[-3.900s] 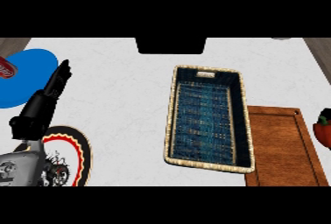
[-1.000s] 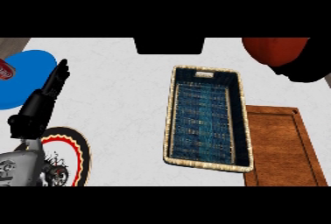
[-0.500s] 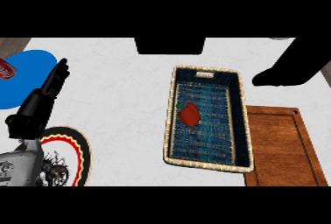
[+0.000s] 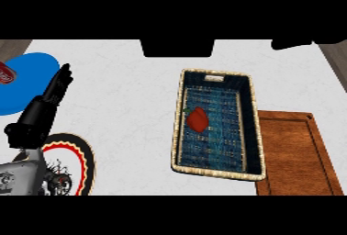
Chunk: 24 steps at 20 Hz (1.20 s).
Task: Pick the bell pepper from the cutting board and place it in the basket
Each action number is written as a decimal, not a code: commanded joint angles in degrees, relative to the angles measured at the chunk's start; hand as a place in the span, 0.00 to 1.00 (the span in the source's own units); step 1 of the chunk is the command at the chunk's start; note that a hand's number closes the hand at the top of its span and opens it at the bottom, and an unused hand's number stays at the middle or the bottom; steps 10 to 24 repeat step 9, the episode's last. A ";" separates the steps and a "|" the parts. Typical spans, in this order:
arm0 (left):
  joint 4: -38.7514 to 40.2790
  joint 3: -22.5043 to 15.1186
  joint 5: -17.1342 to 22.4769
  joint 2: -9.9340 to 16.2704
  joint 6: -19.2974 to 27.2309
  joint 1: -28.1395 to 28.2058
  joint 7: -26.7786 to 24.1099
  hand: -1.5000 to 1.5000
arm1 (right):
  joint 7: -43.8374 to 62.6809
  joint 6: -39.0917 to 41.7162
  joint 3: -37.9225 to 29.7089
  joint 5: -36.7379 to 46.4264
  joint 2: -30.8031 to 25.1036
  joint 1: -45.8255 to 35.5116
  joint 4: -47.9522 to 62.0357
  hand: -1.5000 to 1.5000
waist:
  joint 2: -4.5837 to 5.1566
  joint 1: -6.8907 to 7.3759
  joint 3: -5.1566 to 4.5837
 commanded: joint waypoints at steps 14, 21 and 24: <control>2.52 2.21 0.33 2.24 -1.03 -0.80 -1.25 0.50 | -6.75 -8.13 -19.75 1.75 -8.82 9.12 6.96 0.00 | 0.22 -0.53 0.05; 2.52 2.21 0.33 2.24 -1.03 -0.80 -1.25 0.50 | -6.75 -8.13 -19.75 1.75 -8.82 9.12 6.96 0.00 | 0.22 -0.53 0.05; 2.52 2.21 0.33 2.24 -1.03 -0.80 -1.25 0.50 | -6.75 -8.13 -19.75 1.75 -8.82 9.12 6.96 0.00 | 0.22 -0.53 0.05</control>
